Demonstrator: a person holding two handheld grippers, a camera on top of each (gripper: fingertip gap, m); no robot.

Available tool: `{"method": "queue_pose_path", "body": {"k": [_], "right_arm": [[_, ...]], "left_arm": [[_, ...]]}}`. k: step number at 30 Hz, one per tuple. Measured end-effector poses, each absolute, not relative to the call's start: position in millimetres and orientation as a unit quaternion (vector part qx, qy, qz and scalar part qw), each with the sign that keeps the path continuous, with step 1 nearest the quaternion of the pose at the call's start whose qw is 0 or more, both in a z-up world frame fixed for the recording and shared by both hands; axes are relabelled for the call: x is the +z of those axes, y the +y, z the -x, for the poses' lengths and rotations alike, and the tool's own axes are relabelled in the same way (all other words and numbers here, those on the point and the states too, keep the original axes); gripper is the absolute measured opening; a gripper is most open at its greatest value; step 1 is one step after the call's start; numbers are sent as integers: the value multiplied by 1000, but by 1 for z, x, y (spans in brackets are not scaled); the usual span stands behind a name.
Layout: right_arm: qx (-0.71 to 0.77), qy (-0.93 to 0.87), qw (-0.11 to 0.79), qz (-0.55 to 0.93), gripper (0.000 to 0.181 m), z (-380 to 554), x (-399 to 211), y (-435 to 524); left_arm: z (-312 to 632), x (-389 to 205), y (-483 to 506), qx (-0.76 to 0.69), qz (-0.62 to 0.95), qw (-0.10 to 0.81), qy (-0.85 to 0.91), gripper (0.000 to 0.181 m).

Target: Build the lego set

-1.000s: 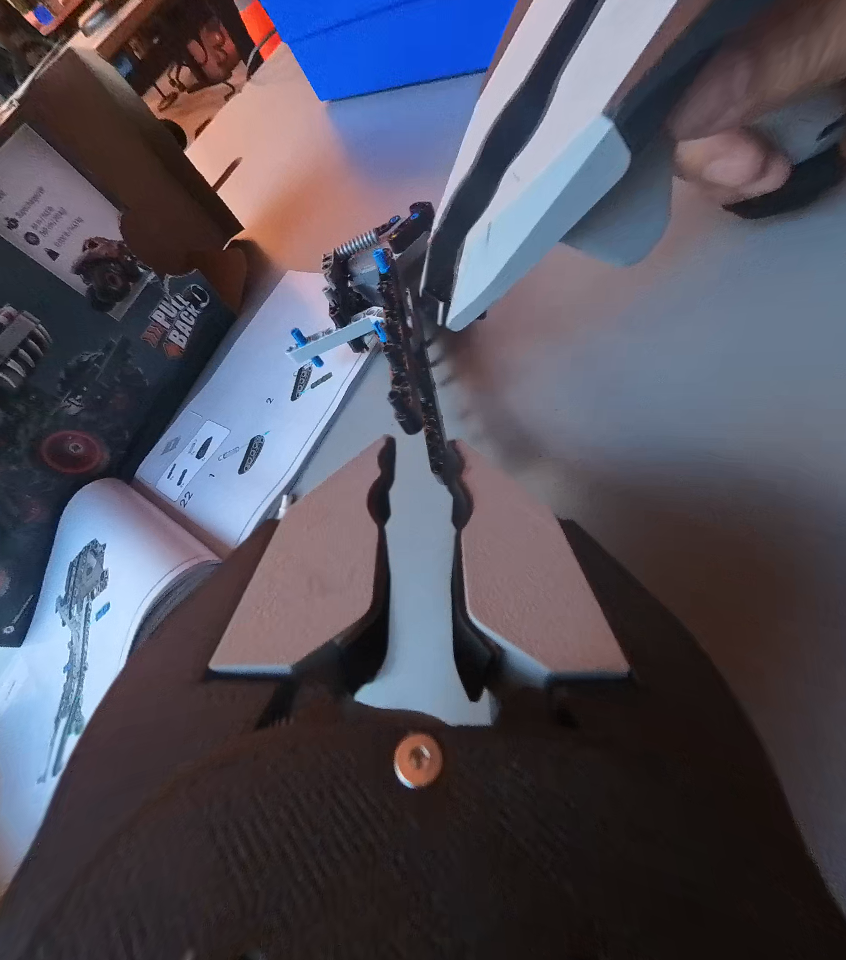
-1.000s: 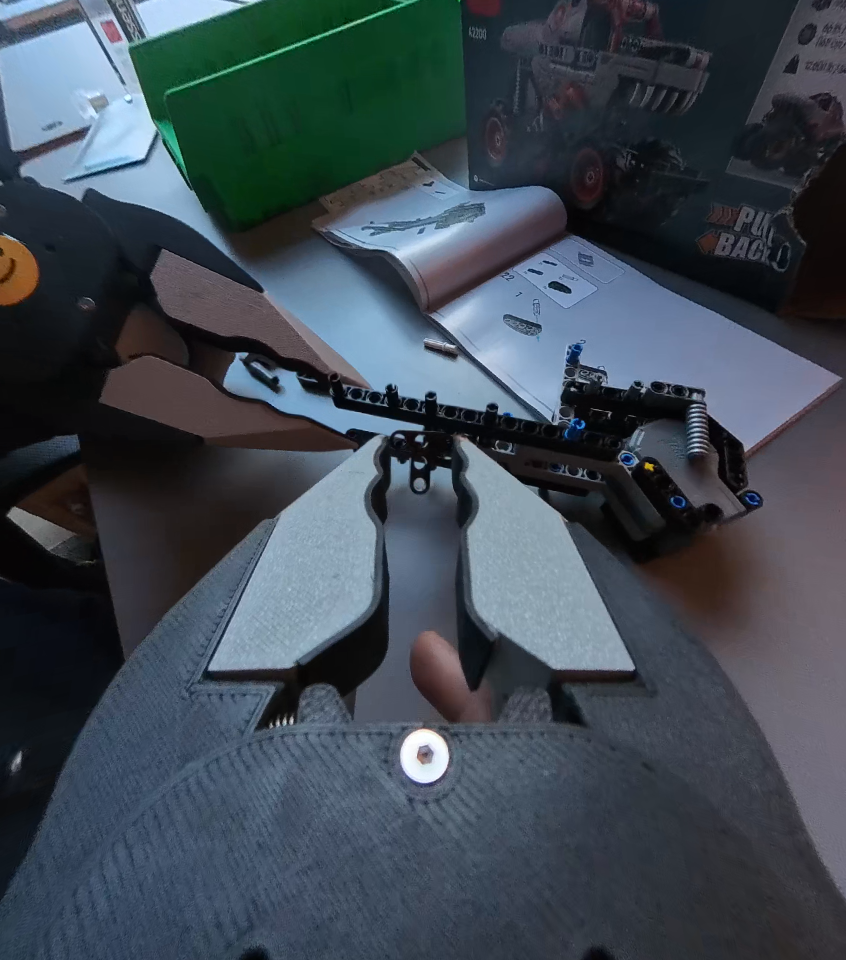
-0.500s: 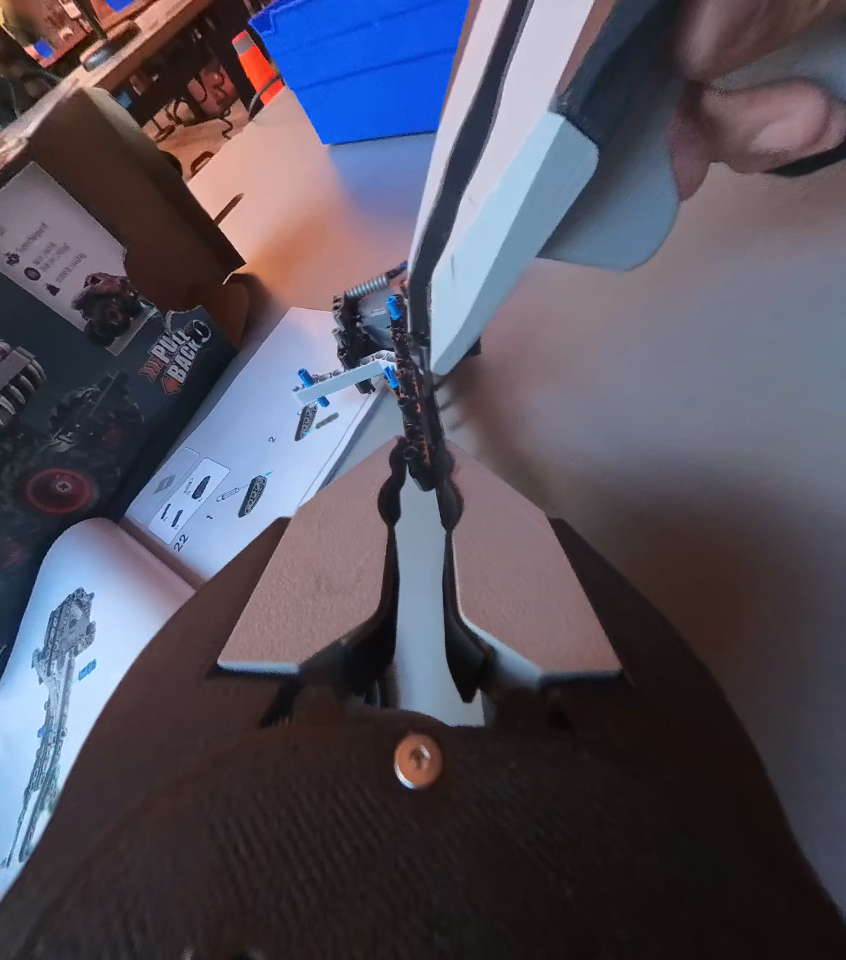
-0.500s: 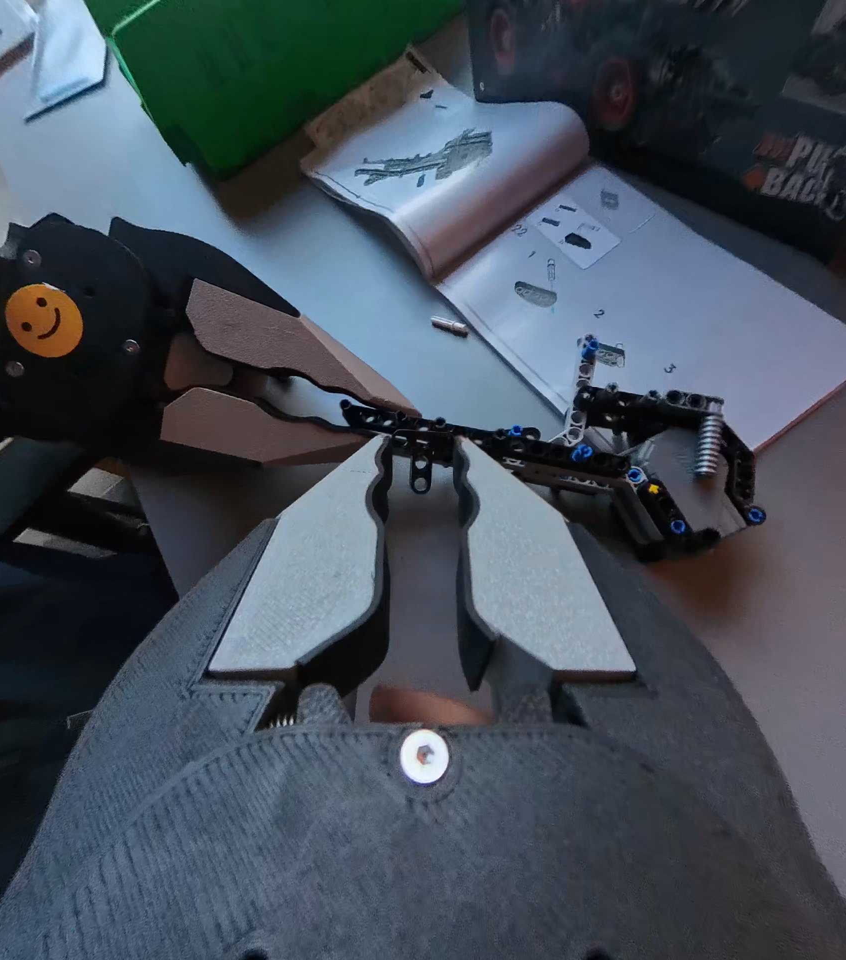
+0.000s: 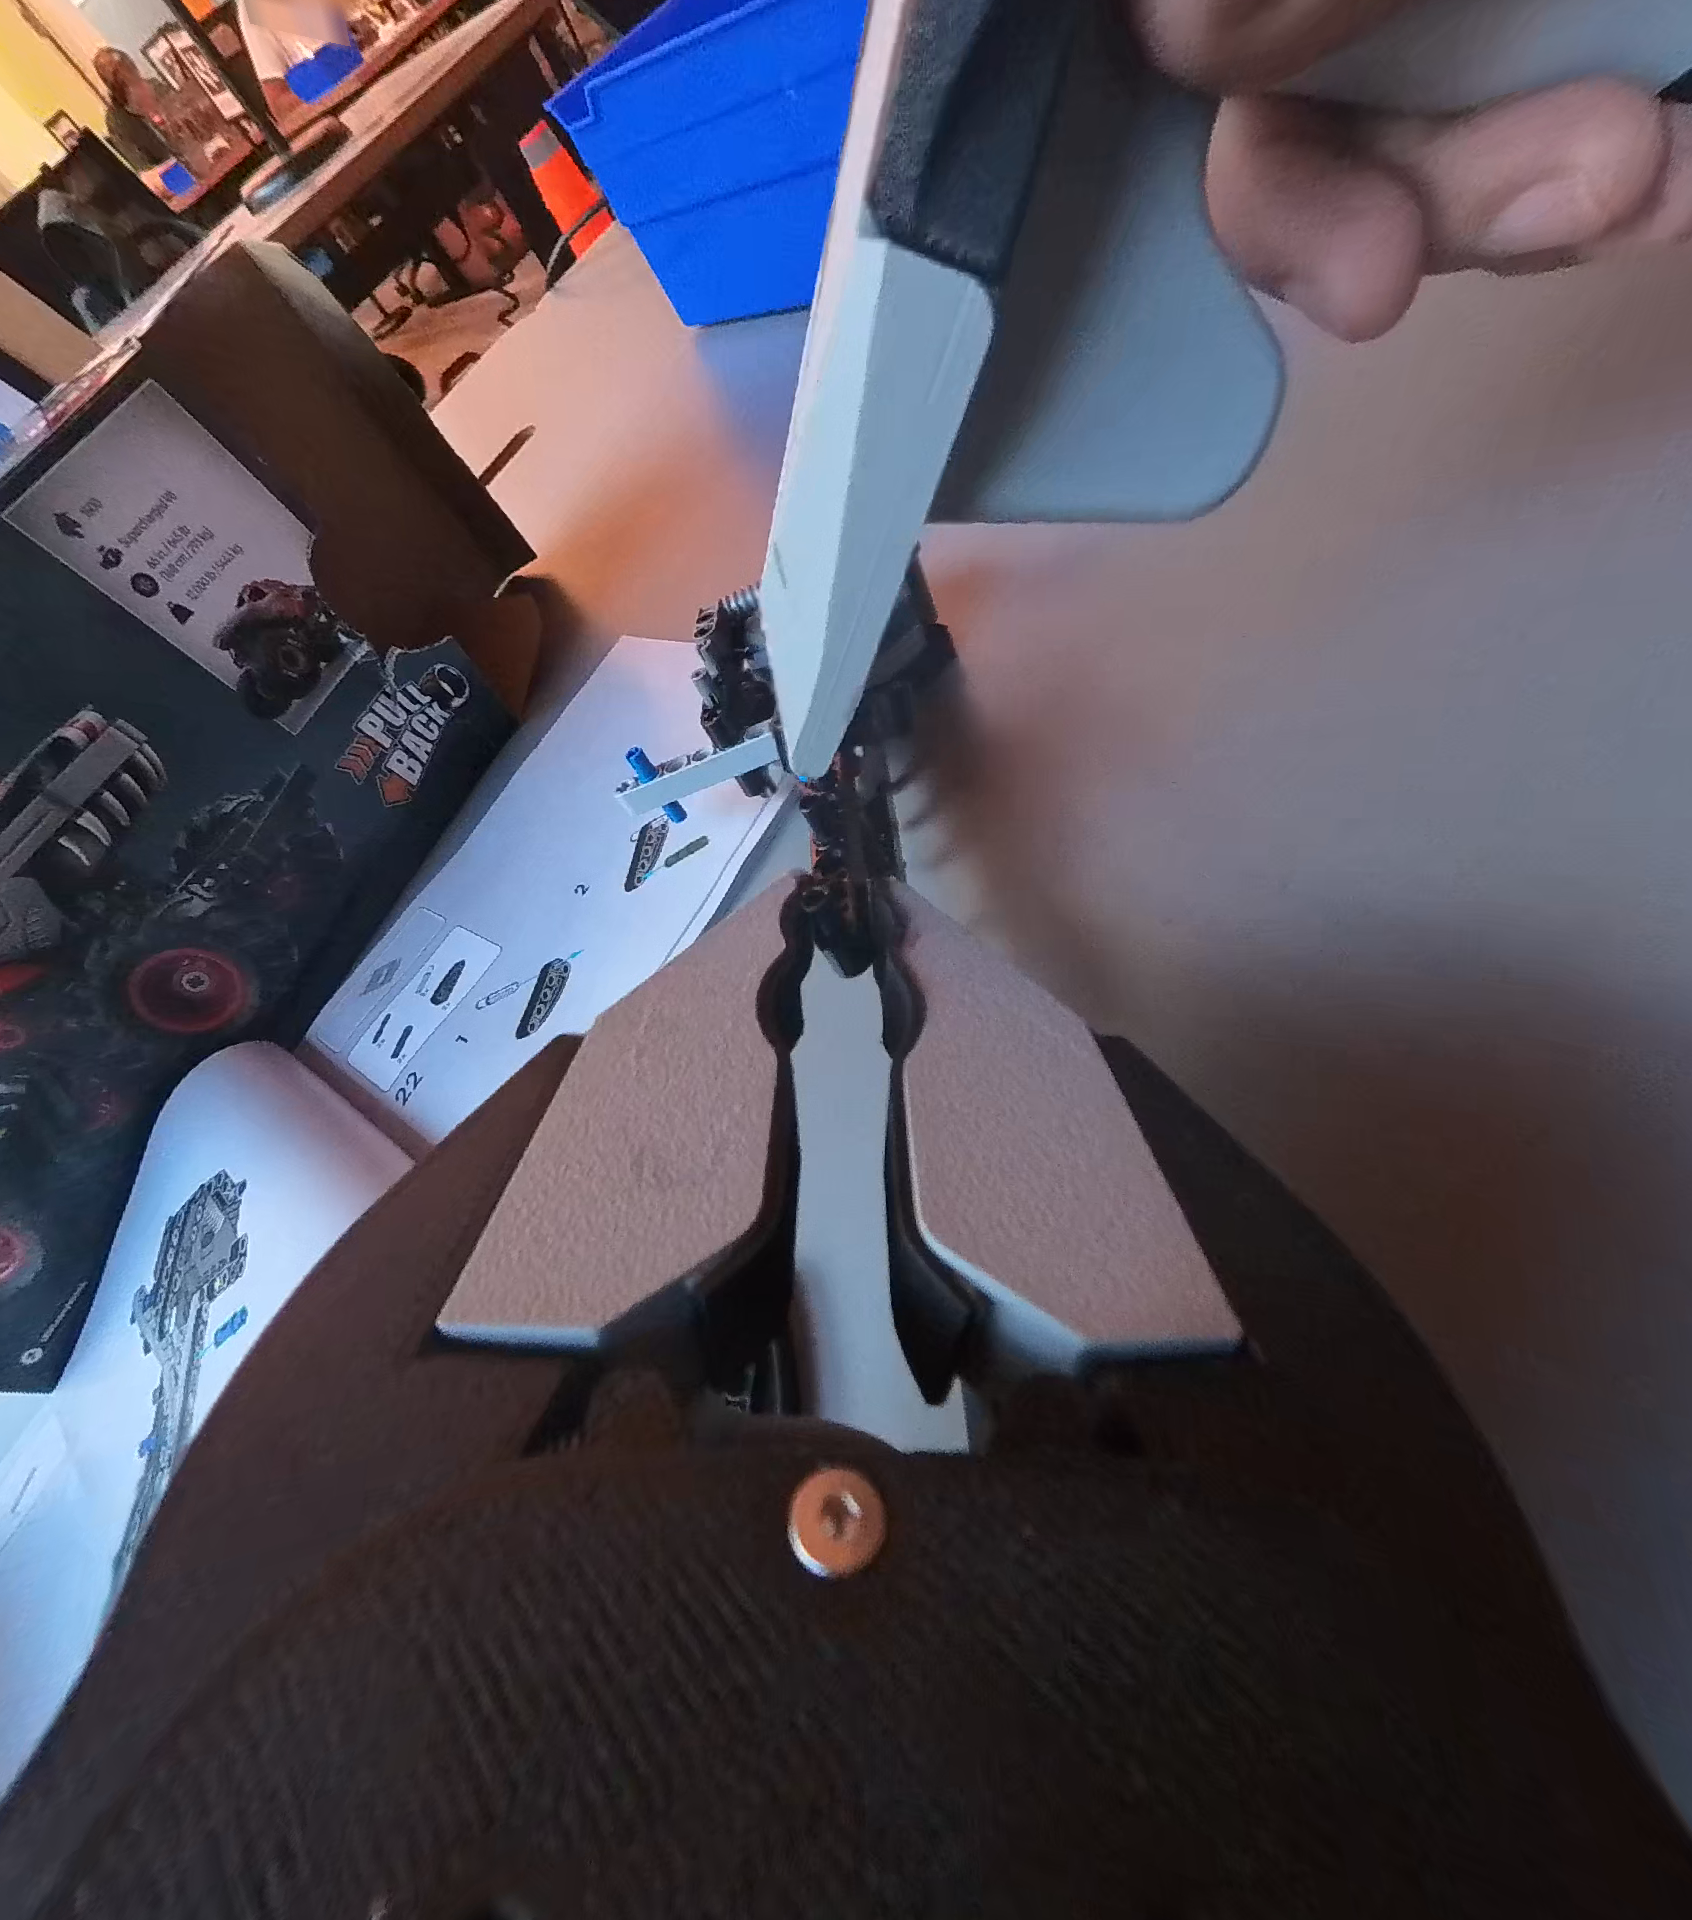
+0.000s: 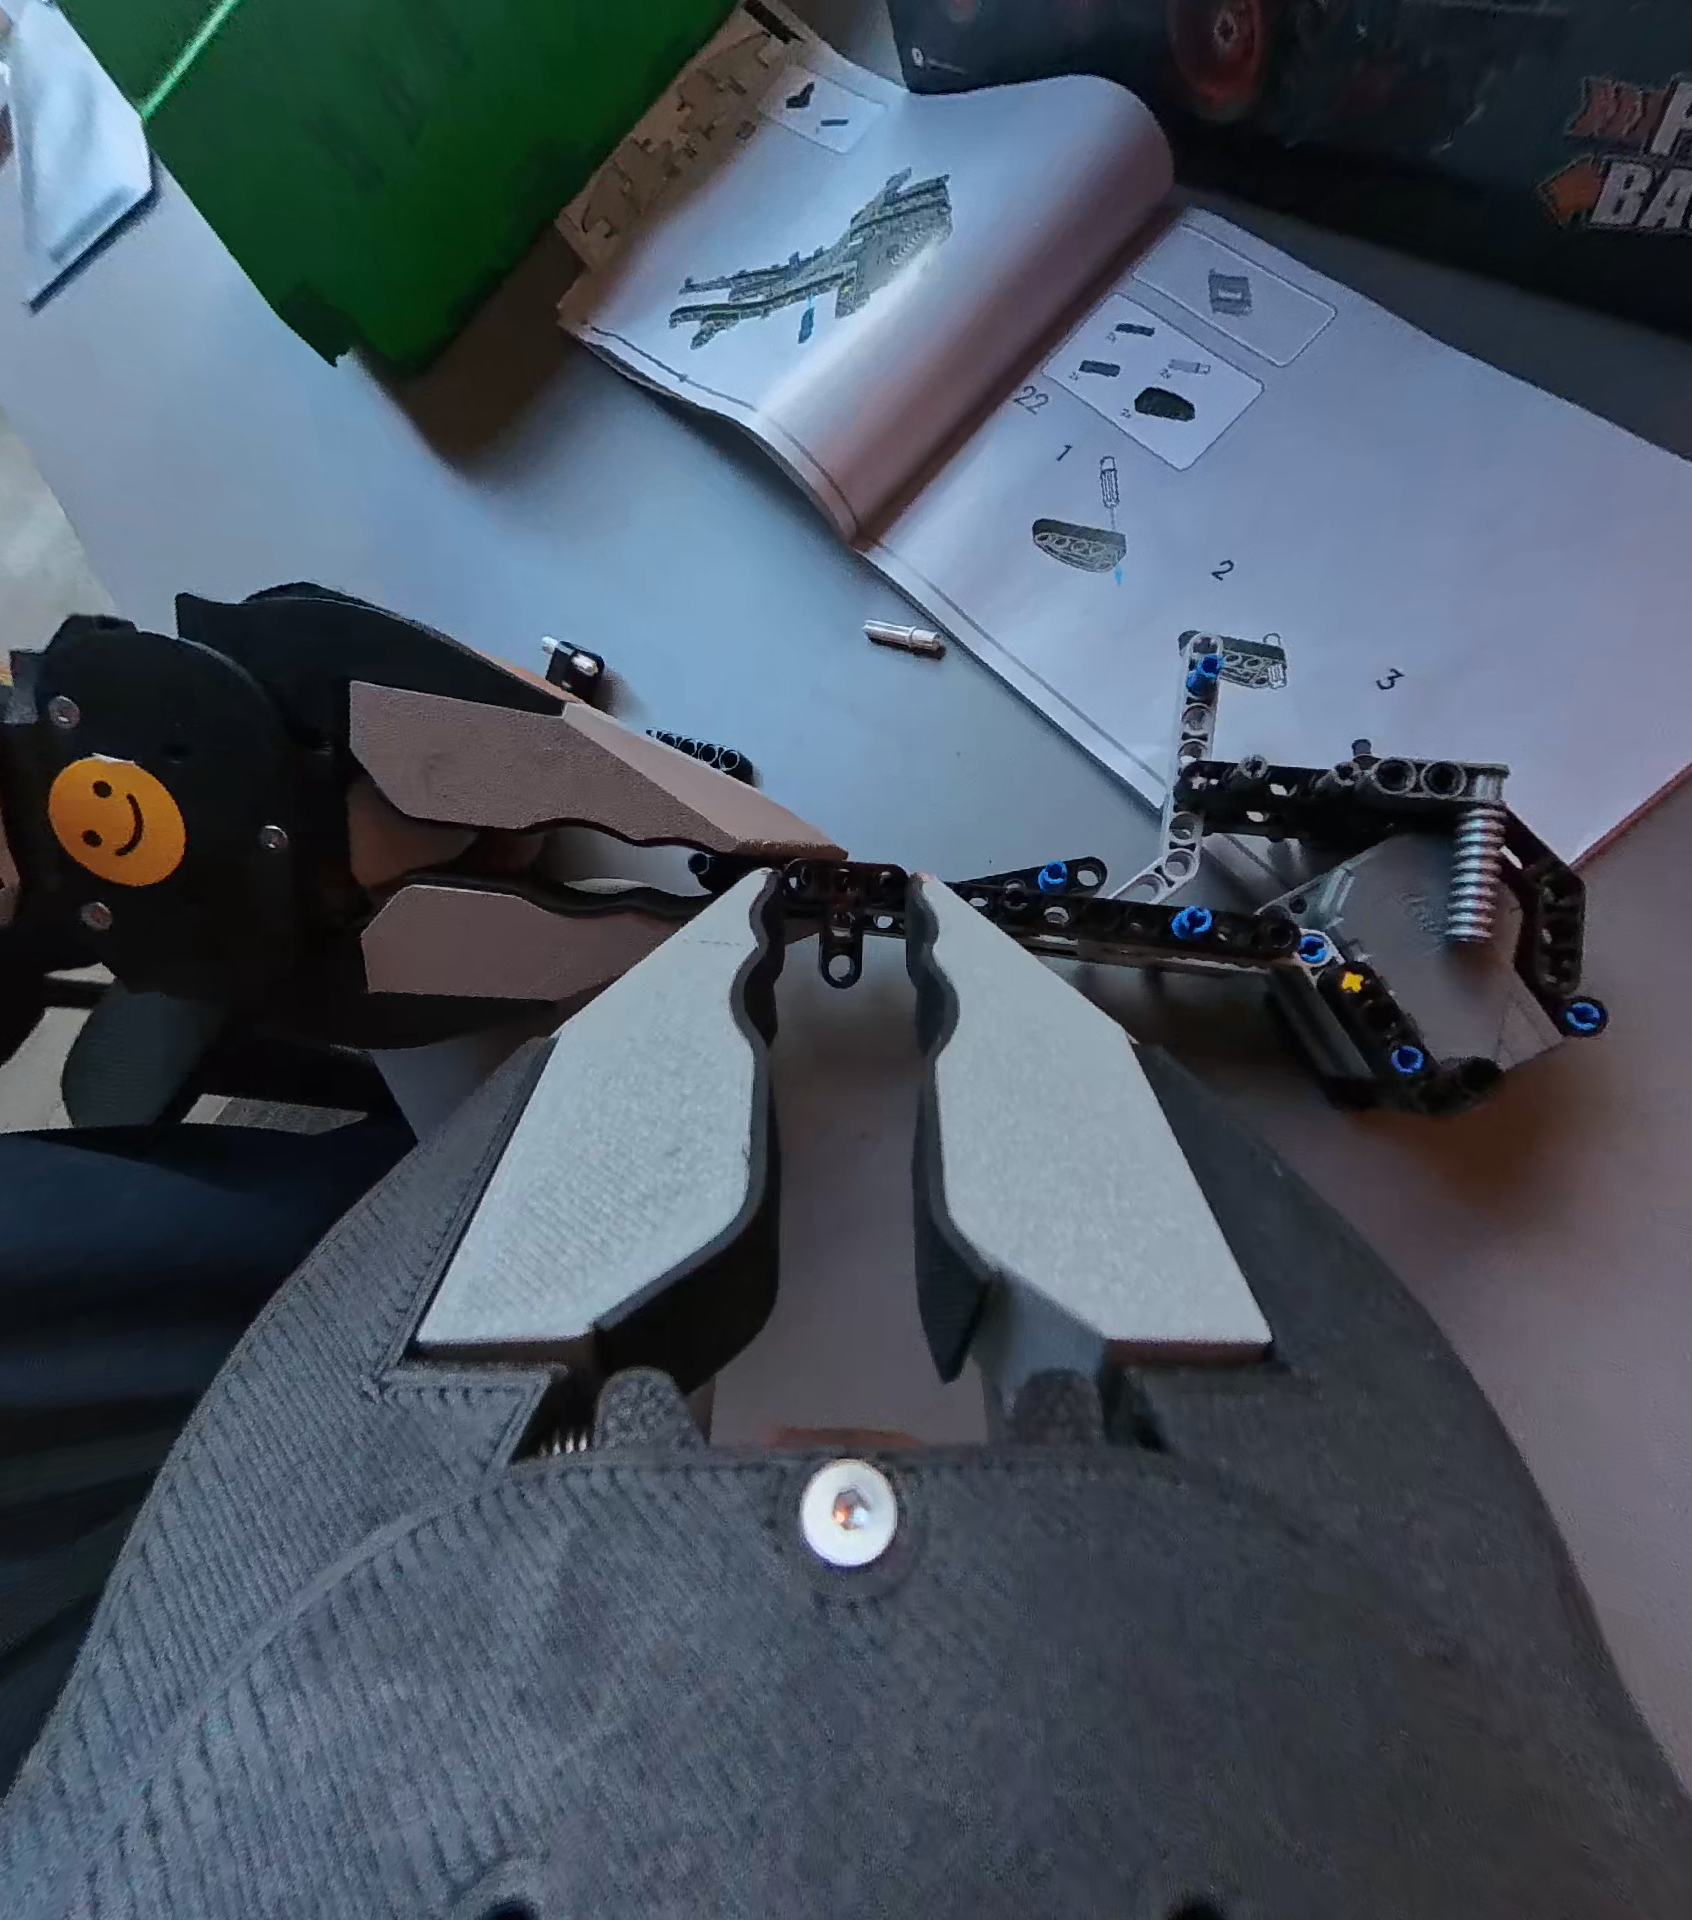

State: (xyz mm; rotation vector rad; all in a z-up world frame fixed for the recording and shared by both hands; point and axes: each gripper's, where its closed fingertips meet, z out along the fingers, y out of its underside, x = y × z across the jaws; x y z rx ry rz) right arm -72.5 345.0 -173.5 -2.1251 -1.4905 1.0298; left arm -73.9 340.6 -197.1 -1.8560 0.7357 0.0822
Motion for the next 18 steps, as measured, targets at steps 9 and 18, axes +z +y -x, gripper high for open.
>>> {"method": "queue_pose_path", "body": {"k": [9, 18], "right_arm": [[300, -526, 180, 775, 21, 72, -176, 348], [339, -511, 219, 759, 20, 70, -167, 342]], "left_arm": [[76, -196, 341, 18, 786, 542, 298, 6], [79, -188, 334, 20, 773, 562, 293, 21]]}}
